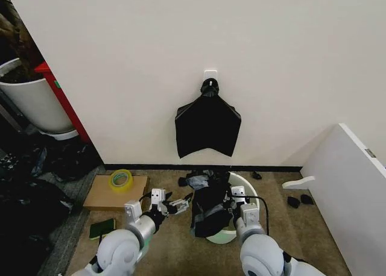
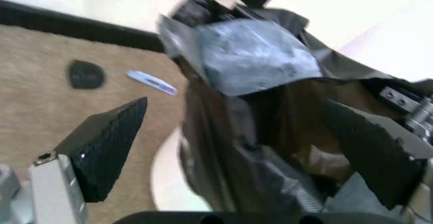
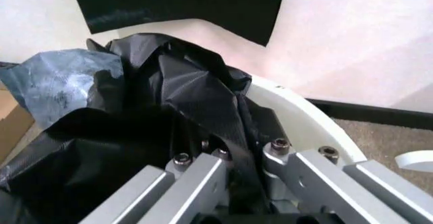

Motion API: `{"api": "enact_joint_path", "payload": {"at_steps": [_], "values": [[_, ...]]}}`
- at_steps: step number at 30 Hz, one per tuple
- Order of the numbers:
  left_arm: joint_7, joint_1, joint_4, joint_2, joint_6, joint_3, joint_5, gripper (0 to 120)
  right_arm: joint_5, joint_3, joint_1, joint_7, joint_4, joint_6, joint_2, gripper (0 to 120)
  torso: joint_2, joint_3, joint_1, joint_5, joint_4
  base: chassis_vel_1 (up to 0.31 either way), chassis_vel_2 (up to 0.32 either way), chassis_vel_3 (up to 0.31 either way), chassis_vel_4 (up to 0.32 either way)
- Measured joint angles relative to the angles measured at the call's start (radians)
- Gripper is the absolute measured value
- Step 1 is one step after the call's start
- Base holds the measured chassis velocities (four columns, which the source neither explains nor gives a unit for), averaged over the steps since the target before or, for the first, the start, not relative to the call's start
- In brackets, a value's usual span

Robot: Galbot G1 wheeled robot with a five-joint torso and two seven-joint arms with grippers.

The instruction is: Place the garbage bag over the trash bin.

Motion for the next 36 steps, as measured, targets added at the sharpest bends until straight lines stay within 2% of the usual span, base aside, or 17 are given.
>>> {"api": "enact_joint_path", "payload": {"at_steps": [3, 7, 15, 22, 23, 27, 30, 31, 34, 35, 36], "values": [[-0.022, -0.038, 0.014, -0.012, 0.045, 0.034, -0.004, 100, 0.0, 0.001, -0.005, -0.004, -0.001, 0.006, 0.007, 0, 0.0, 0.0, 0.0, 0.0, 0.0, 0.0, 0.0, 0.0, 0.0], [-0.155, -0.149, 0.05, -0.058, 0.163, 0.117, -0.013, 100, -0.021, 0.002, -0.014, -0.014, -0.006, 0.008, 0.022, 0, 0.0, 0.0, 0.0, 0.0002, -0.0002, 0.0, 0.0, 0.0, 0.0], [-0.28, -0.272, 0.128, -0.114, 0.232, 0.188, -0.042, 99, -0.025, 0.014, -0.015, -0.019, -0.01, 0.008, 0.023, 0, 0.0, 0.0, 0.0, 0.0001, -0.0001, 0.0, 0.0, 0.0, 0.0], [-0.333, -0.311, 0.163, -0.147, 0.255, 0.225, -0.035, 98, -0.009, 0.026, -0.012, -0.014, -0.018, 0.0, 0.028, 0, 0.0, 0.0, 0.0, 0.0, -0.0002, 0.0, 0.0, 0.0, 0.0], [-0.371, -0.329, 0.178, -0.171, 0.279, 0.248, -0.027, 98, 0.033, 0.04, -0.006, 0.004, -0.028, -0.011, 0.035, 0, 0.0, 0.0, 0.0, 0.0001, -0.0001, 0.0, 0.0, 0.0, 0.0], [-0.396, -0.342, 0.201, -0.188, 0.293, 0.274, 0.005, 97, 0.061, 0.055, -0.005, 0.02, -0.034, -0.019, 0.034, 0, 0.0, 0.0, 0.0, 0.0002, -0.0001, 0.0, 0.0, 0.0, 0.0], [-0.397, -0.345, 0.219, -0.194, 0.292, 0.283, 0.024, 92, 0.074, 0.062, -0.01, 0.029, -0.032, -0.028, 0.03, 0, 0.0, 0.0, 0.0, 0.0001, 0.0, 0.0, 0.0, 0.0, 0.0], [-0.396, -0.346, 0.235, -0.2, 0.288, 0.286, 0.033, 84, 0.085, 0.067, -0.014, 0.04, -0.027, -0.034, 0.028, 0, 0.0, 0.0, 0.0, 0.0003, 0.0001, 0.0, 0.0, 0.0, 0.0], [-0.394, -0.345, 0.249, -0.207, 0.287, 0.286, 0.038, 77, 0.09, 0.073, -0.018, 0.047, -0.024, -0.037, 0.024, 0, 0.0, 0.0, 0.0, 0.0004, 0.0002, 0.0, 0.0, 0.0, 0.0], [-0.391, -0.342, 0.256, -0.212, 0.287, 0.285, 0.04, 69, 0.09, 0.077, -0.023, 0.05, -0.024, -0.038, 0.02, 0, 0.0, 0.0, 0.0, 0.0002, 0.0002, 0.0, 0.0, 0.0, 0.0], [-0.39, -0.34, 0.258, -0.214, 0.288, 0.285, 0.04, 66, 0.09, 0.08, -0.026, 0.052, -0.024, -0.039, 0.017, 0, 0.0, 0.0, 0.0, -0.0001, 0.0001, 0.0, 0.0, 0.0, 0.0]]}}
